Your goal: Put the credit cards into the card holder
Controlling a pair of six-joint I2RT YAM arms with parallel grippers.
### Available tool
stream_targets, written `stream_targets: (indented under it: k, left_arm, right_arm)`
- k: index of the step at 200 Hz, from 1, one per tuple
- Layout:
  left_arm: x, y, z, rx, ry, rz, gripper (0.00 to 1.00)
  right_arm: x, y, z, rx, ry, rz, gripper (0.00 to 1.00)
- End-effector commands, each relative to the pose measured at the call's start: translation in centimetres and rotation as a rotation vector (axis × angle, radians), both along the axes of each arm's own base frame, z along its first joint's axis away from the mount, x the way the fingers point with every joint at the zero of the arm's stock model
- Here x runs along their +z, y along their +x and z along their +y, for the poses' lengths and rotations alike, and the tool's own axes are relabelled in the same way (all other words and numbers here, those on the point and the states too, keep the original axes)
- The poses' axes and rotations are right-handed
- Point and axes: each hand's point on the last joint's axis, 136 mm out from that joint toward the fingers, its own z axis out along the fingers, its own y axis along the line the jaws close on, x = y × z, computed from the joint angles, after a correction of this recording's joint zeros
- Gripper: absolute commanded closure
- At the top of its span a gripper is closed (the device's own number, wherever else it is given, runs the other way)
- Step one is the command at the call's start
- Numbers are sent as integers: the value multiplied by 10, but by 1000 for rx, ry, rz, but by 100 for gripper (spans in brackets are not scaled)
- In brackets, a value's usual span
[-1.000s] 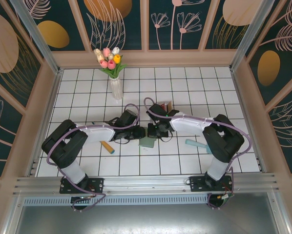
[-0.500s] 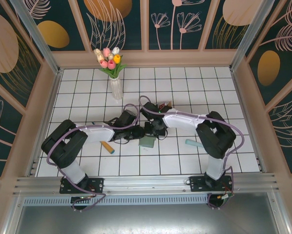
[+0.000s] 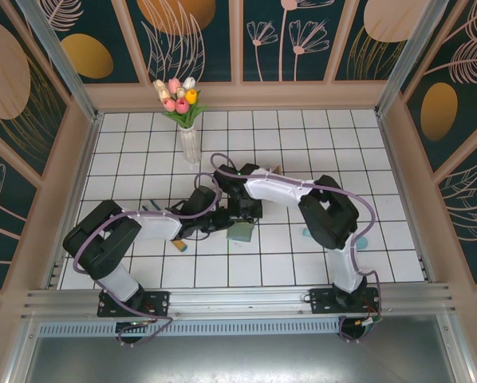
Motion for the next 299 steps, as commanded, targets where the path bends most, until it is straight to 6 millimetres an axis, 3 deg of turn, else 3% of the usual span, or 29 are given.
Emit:
stream_targets:
  k: [1, 34, 55, 95, 111, 130, 150, 171, 204, 237, 268, 299]
  left_arm:
    - [-7, -10, 19, 61, 48, 16, 77]
    - [-2, -10, 43, 171, 66, -18, 77]
    - [0, -11, 58, 229, 93, -37, 78]
    - [5, -12, 60, 224, 91, -58, 77]
    - [8, -11, 60, 218, 88, -68, 76]
    - [16, -9, 54, 194, 66, -92, 74]
    - [21, -7, 46, 156, 48, -104, 70]
    - [25, -5, 33, 95, 36, -109, 67]
    - [25, -7, 14, -4, 5, -98, 60]
    - [13, -11, 2, -64, -5, -45, 61]
    - [3, -13, 1, -77, 15, -14, 64]
    - [0, -12, 5, -78, 48, -13, 65]
  right_arm:
    - [-88, -34, -5, 31, -145, 126, 99]
    - [-108, -43, -2, 26, -199, 140, 99]
    - [-124, -47, -15, 28, -277, 142, 99]
    - [-130, -46, -19, 53, -326, 139, 99]
    - [-112, -34, -5, 56, -260, 100, 98]
    - [-69, -11, 10, 25, -153, -4, 97]
    - [-22, 7, 16, -6, -54, -101, 93]
    - [8, 12, 14, -32, 46, -145, 92]
    - [19, 5, 7, -69, 157, -134, 92]
    - [22, 2, 1, -81, 156, -141, 92]
    - [27, 4, -1, -88, 149, -156, 92]
    - [42, 10, -19, -120, 88, -220, 92]
